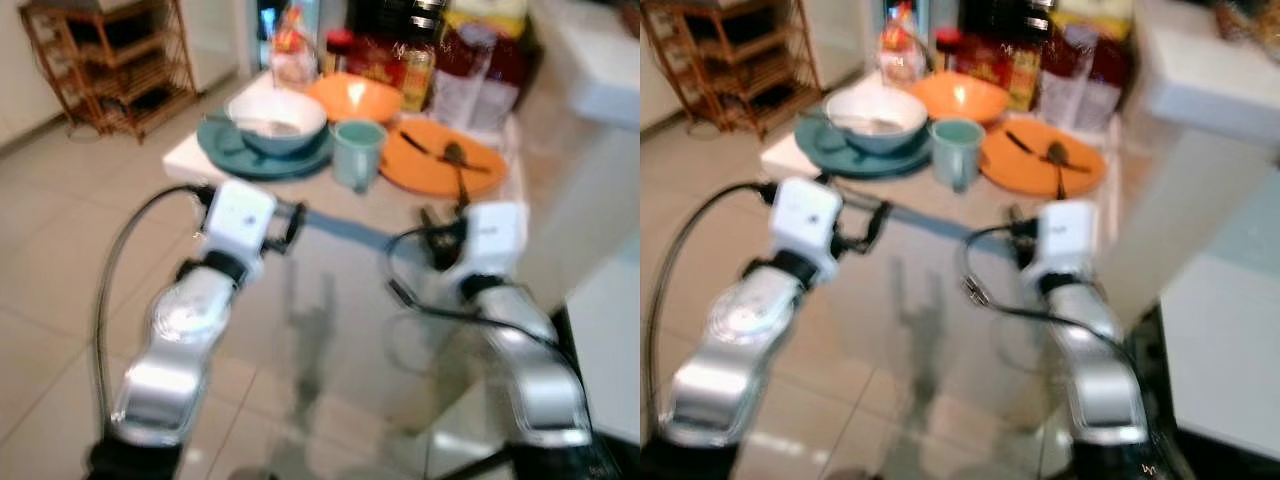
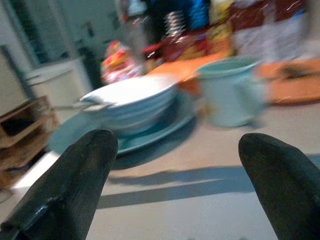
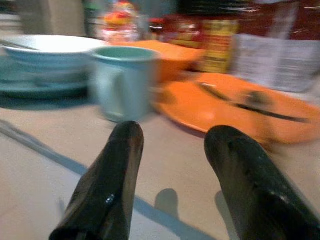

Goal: Setting the table

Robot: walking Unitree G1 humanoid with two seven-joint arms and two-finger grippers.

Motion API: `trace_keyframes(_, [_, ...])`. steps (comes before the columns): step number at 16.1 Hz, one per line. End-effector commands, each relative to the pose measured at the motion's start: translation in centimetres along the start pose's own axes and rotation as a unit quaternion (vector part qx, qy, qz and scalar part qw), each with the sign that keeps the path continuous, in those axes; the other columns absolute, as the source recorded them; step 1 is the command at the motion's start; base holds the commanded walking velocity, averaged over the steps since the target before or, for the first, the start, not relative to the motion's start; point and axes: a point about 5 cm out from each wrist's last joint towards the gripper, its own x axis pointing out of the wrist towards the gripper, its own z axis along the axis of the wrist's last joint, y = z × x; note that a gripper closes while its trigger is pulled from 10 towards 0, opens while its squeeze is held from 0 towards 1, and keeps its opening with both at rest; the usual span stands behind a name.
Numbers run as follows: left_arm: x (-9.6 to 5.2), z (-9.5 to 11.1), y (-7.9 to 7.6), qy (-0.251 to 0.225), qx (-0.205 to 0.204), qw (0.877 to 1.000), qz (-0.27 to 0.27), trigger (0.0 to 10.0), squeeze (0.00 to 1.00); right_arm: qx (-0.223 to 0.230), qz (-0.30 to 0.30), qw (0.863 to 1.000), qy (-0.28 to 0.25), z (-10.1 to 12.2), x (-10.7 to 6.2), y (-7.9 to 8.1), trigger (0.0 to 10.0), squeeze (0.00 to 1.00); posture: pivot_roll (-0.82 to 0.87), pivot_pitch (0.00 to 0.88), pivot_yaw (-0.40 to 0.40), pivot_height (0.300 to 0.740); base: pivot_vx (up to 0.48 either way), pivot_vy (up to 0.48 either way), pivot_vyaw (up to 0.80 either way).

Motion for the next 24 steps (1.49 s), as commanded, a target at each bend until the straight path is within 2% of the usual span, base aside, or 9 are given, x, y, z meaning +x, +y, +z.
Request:
trace_keyframes(1, [0.2,0.5,-0.8,-0.007,-0.002,1.000,-0.015,10.0,0.00,-0.005,-0.017,1.000,-0.004,0.5,-0.3,-1.2,10.0,0.00,0.05,0.023,-0.056,0.740,0.480,0.000,0.00])
trace_keyframes(4, [-0.3,0.4,-1.8,-0.012,0.008,0.999,-0.043,10.0,0.00,0.005,-0.019,1.000,-0.011,0.9,-0.1,-1.2,10.0,0.00,0.06,0.013,-0.059,0.740,0.000,0.000,0.00])
trace_keyframes(11, [-0.2,1.1,-1.1,-0.031,-0.003,0.999,-0.022,10.0,0.00,0.015,-0.037,0.998,-0.042,1.8,0.0,-1.7,10.0,0.00,0.06,0.012,-0.056,0.740,0.000,0.000,0.00])
trace_keyframes(13, [-0.1,1.2,-1.0,-0.031,-0.003,0.999,-0.025,10.0,0.00,0.033,-0.049,0.998,-0.037,1.9,0.2,-1.9,10.0,0.00,0.06,0.017,-0.051,0.740,0.000,0.000,0.00])
trace_keyframes(14, [-0.1,1.1,-1.2,-0.030,0.000,0.999,-0.030,10.0,0.00,0.019,-0.065,0.998,-0.017,1.8,0.8,-2.3,10.0,0.00,0.06,0.020,-0.047,0.740,0.000,0.000,0.00])
trace_keyframes(15, [-0.1,1.1,-1.2,-0.030,0.001,0.999,-0.033,10.0,0.00,0.025,-0.073,0.997,-0.011,1.8,1.2,-2.5,10.0,0.18,0.06,0.020,-0.044,0.740,0.000,0.000,0.00])
trace_keyframes(16, [-0.1,1.2,-1.3,-0.030,0.002,0.999,-0.036,10.0,0.00,0.027,-0.086,0.996,-0.003,1.9,1.6,-2.9,10.0,1.00,0.06,0.020,-0.045,0.740,0.000,0.000,0.00])
trace_keyframes(23, [-0.2,1.9,-2.6,-0.042,0.031,0.991,-0.120,10.0,0.00,0.003,-0.151,0.984,0.097,4.0,8.4,-4.6,10.0,1.00,0.07,0.023,-0.037,0.740,0.000,0.000,0.00])
trace_keyframes(24, [-0.3,2.0,-2.5,-0.042,0.032,0.991,-0.120,10.0,0.00,0.020,-0.166,0.980,0.107,4.5,9.1,-5.3,10.0,1.00,0.07,0.024,-0.039,0.740,0.000,0.000,0.00])
